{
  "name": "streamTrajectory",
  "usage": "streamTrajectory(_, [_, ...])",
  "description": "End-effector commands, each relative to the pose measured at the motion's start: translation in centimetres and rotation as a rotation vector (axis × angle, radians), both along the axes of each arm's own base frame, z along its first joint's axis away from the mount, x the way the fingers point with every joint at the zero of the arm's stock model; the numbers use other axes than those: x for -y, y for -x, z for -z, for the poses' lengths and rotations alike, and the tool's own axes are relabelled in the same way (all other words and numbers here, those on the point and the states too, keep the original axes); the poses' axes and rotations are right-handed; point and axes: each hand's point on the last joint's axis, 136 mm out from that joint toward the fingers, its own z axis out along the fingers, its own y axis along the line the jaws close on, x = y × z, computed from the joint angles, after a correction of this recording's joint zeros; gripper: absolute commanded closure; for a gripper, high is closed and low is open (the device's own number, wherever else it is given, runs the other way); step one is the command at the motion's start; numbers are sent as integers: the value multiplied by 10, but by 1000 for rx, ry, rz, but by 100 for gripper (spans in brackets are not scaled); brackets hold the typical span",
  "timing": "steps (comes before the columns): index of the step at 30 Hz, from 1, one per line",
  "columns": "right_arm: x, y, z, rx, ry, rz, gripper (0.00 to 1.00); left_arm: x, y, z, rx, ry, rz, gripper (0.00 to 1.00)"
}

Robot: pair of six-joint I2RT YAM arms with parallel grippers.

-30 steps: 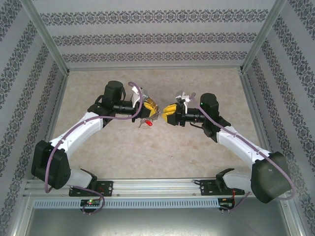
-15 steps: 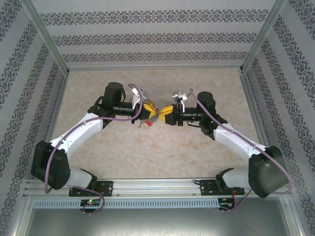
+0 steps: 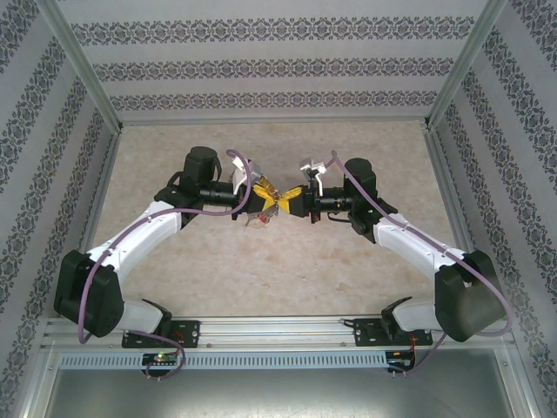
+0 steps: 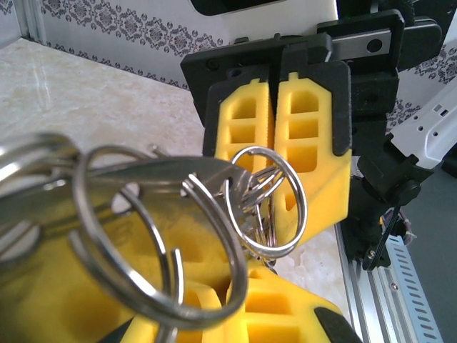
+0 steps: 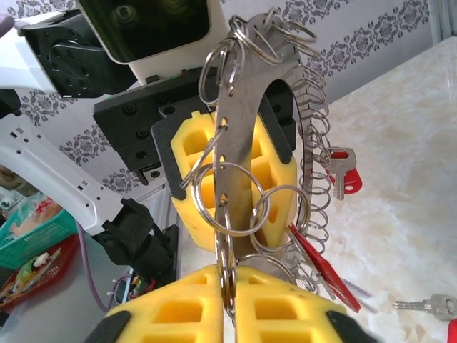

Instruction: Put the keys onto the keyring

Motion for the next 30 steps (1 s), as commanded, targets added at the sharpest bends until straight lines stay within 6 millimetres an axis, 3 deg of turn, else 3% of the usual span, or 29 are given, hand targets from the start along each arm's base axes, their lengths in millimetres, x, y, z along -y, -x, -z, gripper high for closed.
streamTrajectory(1, [-3,7,-16,42,-32,-47,93,-1,6,-15,82,29,27,100])
streamTrajectory(12, [2,2,-18,68,-18,-15,100,-6,-5,-5,138,-14,-33,99])
streamTrajectory(15, [5,-6,-11,68,25,33,100,-7,-12,2,131,-19,-72,84])
streamTrajectory(18, [10,-11,1,103,128,69,100,-8,-15,1,116,-3,-104,48])
streamTrajectory(19, [13,-13,4,134,170,83,100,-9,-13,0,116,-1,-107,43])
streamTrajectory(26, [30,-25,6,309,370,135,100,-29,3,-1,91,-35,-139,36])
streamTrajectory(30, [44,-30,18,417,547,125,100,-33,32,-18,56,20,-32,36])
